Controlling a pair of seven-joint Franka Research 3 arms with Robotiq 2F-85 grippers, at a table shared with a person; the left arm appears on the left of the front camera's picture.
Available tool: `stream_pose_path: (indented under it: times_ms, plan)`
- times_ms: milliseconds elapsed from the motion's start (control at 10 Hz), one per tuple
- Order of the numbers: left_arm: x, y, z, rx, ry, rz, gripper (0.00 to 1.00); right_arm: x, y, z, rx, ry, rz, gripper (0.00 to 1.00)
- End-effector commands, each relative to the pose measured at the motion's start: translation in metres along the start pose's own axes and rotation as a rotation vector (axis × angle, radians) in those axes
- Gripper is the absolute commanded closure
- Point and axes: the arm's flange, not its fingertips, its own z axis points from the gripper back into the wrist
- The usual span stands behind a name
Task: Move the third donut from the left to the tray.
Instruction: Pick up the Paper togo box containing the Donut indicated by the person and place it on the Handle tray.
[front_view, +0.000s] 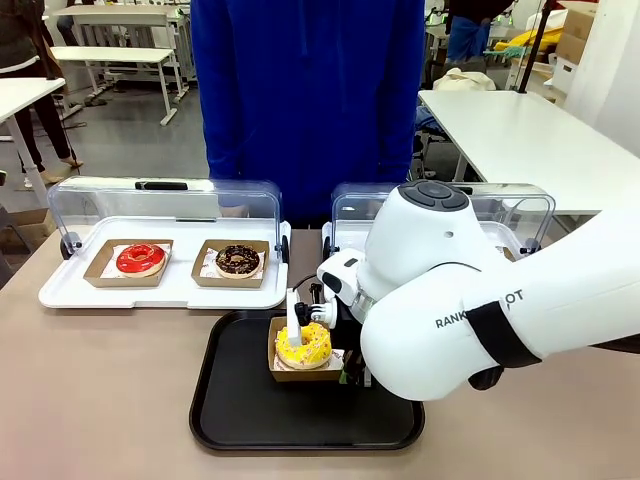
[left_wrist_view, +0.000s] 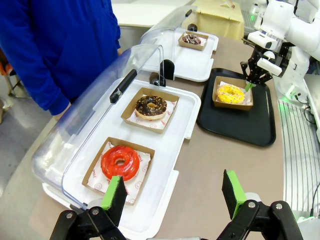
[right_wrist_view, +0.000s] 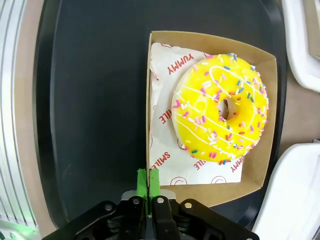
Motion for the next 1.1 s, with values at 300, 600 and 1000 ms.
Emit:
stream_pose_path:
  times_ms: [300, 600, 1000]
  plan:
    - [0.003, -0.001, 0.0, -0.005, -0.014, -0.014, 0.0, -0.023, 0.014, 0.013, 0.024, -0.003, 0.027, 0.0]
    - [0.003, -0.001, 0.0, -0.005, -0.014, -0.014, 0.0, -0.024, 0.017, 0.036, -0.011, -0.017, 0.006, 0.09]
    - [0.003, -0.001, 0.0, -0.005, -0.014, -0.014, 0.0, -0.027, 0.023, 0.064, -0.05, -0.027, -0.014, 0.0]
